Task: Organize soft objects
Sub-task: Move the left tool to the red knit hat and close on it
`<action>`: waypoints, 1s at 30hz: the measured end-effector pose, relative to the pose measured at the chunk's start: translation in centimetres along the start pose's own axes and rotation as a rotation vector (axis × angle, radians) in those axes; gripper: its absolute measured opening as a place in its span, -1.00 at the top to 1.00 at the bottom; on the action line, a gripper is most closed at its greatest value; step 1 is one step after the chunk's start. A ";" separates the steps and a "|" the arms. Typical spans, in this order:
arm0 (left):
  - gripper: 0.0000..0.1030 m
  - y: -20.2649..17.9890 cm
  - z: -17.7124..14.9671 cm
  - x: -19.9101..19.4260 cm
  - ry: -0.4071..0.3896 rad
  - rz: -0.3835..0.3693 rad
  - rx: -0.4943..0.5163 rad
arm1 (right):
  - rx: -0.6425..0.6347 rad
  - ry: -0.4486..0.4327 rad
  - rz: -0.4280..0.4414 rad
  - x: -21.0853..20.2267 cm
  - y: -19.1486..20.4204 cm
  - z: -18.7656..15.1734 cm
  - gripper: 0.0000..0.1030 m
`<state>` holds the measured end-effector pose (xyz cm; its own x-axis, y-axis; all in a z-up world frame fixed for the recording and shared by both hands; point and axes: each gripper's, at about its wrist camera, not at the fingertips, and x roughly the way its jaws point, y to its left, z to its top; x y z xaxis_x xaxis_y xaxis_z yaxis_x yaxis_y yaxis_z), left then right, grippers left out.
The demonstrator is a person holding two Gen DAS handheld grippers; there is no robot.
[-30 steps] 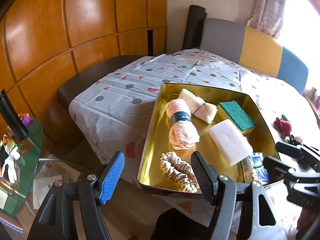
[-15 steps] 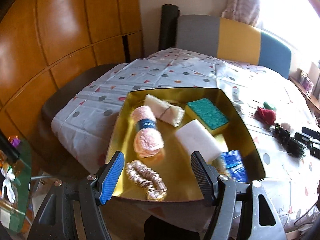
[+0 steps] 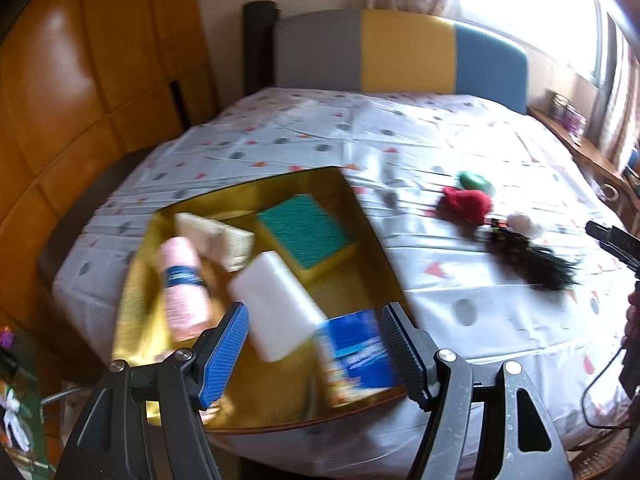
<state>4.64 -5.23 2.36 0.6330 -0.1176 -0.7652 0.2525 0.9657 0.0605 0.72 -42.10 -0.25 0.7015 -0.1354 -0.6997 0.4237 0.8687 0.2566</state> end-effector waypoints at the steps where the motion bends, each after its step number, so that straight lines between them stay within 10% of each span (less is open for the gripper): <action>1: -0.36 -0.8 0.4 0.2 0.004 -0.024 0.009 | 0.021 -0.004 -0.007 -0.1 -0.4 0.2 -0.29; 13: -0.36 -9.5 5.8 7.0 0.163 -0.236 -0.010 | 0.062 -0.008 0.010 -0.7 -1.0 0.5 -0.34; 30: -0.62 -15.5 12.5 19.7 0.263 -0.261 -0.184 | 0.099 0.031 0.051 0.0 -1.5 1.0 -0.40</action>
<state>22.31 -25.39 -5.68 0.3502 -0.3240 -0.8789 0.2295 0.9393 -0.2549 0.67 -43.86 0.10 0.7062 -0.0756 -0.7040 0.4433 0.8225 0.3563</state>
